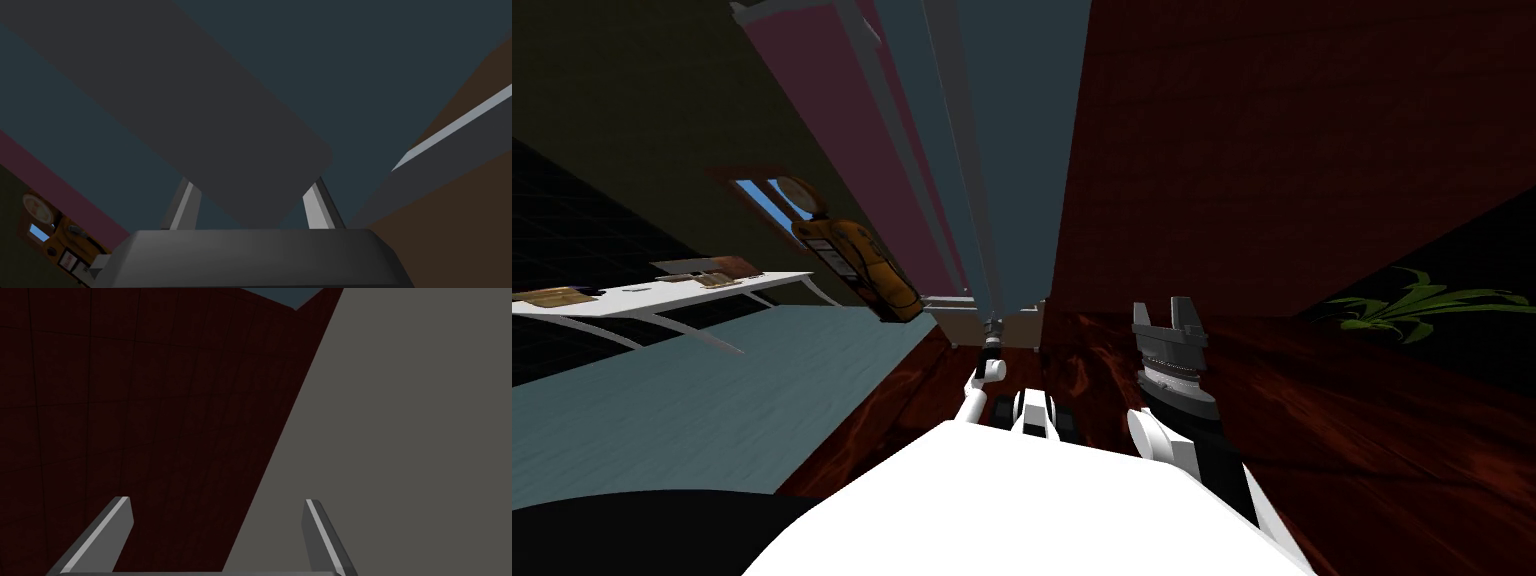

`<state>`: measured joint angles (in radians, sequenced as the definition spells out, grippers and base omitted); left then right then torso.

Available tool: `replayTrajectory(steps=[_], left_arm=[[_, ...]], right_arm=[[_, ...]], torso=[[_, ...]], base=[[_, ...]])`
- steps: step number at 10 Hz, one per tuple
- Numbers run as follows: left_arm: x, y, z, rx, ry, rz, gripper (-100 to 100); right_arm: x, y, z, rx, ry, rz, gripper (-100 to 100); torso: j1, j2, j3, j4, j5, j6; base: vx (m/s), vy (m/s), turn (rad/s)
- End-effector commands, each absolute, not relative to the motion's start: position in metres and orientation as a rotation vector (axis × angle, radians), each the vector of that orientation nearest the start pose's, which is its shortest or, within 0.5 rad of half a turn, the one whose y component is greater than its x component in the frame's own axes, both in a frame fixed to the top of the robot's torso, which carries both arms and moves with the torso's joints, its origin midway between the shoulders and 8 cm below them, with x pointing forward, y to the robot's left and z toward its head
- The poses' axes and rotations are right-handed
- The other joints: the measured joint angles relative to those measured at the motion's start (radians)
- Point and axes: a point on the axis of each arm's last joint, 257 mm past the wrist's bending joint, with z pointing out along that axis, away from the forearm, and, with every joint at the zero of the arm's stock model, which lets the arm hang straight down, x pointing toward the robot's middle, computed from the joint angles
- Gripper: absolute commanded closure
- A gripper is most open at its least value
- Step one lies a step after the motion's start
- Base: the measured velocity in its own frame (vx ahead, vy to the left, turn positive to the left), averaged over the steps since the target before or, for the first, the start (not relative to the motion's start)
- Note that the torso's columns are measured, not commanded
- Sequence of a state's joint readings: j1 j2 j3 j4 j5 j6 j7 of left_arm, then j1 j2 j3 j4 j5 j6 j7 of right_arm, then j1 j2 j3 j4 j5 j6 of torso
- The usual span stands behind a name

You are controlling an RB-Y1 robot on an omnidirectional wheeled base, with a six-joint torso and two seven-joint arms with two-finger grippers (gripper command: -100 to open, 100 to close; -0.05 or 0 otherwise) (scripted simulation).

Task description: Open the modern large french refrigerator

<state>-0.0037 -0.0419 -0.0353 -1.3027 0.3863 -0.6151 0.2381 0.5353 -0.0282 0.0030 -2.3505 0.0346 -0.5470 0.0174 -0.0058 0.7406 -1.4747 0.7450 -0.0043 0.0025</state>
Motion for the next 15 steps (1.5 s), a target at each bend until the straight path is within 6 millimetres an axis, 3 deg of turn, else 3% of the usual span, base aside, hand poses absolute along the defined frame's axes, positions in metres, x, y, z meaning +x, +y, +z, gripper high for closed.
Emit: replayTrajectory(steps=[1,4,5,6,10,11,14,15], left_arm=[[0.508,0.260,-0.202,-1.371,0.462,-1.704,100],[0.502,0.279,-0.199,-1.364,0.425,-1.671,100],[0.500,0.277,-0.212,-1.392,0.443,-1.662,100],[0.496,0.288,-0.214,-1.397,0.425,-1.638,100],[0.484,0.320,-0.209,-1.386,0.363,-1.587,100],[0.484,0.320,-0.209,-1.386,0.363,-1.587,100],[0.470,0.352,-0.204,-1.372,0.304,-1.534,100],[0.470,0.352,-0.204,-1.372,0.304,-1.534,100]], right_arm=[[0.320,-0.269,0.052,0.539,0.601,1.277,0],[0.320,-0.269,0.052,0.539,0.601,1.277,0],[0.320,-0.269,0.052,0.539,0.601,1.277,0],[0.320,-0.269,0.052,0.539,0.601,1.277,0],[0.320,-0.269,0.052,0.539,0.601,1.277,0],[0.320,-0.269,0.052,0.539,0.601,1.277,0],[0.320,-0.269,0.052,0.539,0.601,1.277,0],[0.320,-0.269,0.052,0.539,0.601,1.277,0]], torso=[[0.003,0.001,0.000,0.001,0.001,0.003],[0.001,0.001,0.001,0.001,0.000,0.002],[0.002,0.005,0.003,0.002,0.000,0.001],[0.008,0.004,0.002,0.001,0.002,-0.001],[0.002,0.002,0.001,-0.002,0.002,0.000],[-0.002,0.003,0.002,-0.002,0.001,-0.002],[-0.003,-0.001,-0.001,-0.001,-0.001,0.001],[-0.004,0.001,0.000,0.000,-0.002,0.000]], base=[[-0.053,-0.238,0.070],[-0.038,-0.245,0.109],[-0.039,-0.088,0.022],[0.031,-0.156,0.061],[0.021,-0.246,0.139],[0.015,-0.236,0.072],[0.036,-0.291,0.137],[0.025,-0.257,0.086]])
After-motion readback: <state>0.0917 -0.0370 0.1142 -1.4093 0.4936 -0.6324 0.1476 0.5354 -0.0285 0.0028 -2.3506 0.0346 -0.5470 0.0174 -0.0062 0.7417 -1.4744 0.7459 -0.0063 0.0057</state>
